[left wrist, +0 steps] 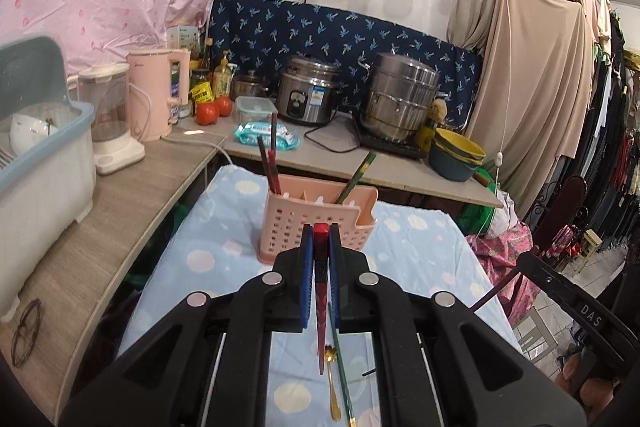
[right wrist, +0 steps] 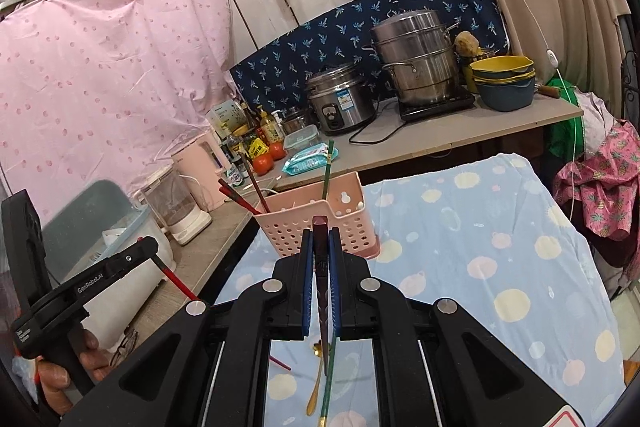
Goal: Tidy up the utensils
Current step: 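Carry the red chopstick into the basket with the left tool while the right tool lowers the dark-red one in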
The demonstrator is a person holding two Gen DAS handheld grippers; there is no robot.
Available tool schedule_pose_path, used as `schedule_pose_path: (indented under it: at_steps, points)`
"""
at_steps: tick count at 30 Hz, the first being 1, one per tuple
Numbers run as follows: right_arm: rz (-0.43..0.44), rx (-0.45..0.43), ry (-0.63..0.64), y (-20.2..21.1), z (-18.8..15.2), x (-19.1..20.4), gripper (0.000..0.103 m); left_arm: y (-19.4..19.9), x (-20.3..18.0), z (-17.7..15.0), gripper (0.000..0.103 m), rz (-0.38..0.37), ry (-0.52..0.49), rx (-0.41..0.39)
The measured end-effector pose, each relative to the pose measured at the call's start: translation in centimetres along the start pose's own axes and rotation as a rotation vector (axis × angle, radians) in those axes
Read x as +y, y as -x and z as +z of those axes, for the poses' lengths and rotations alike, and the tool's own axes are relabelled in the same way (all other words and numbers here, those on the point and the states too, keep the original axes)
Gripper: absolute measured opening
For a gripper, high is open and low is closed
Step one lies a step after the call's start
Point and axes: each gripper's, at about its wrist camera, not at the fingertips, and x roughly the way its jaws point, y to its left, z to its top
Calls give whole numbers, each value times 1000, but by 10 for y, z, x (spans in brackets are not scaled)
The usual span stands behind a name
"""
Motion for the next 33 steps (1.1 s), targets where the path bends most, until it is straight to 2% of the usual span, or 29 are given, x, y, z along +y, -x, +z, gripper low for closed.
schedule_pose_path:
  at_steps: [14, 19, 26, 33]
  points:
    - [35, -176, 46, -40, 96, 28, 7, -22, -27, 108, 7, -7, -75, -223]
    - [32, -218, 55, -67, 125, 36, 7, -40, -28, 138, 7, 17, -92, -269]
    - [27, -237, 65, -108, 152, 43, 7, -78, -19, 156, 7, 59, -98, -272]
    - [15, -147, 63, -156, 135, 38, 7, -120, -1, 139, 7, 74, -76, -193]
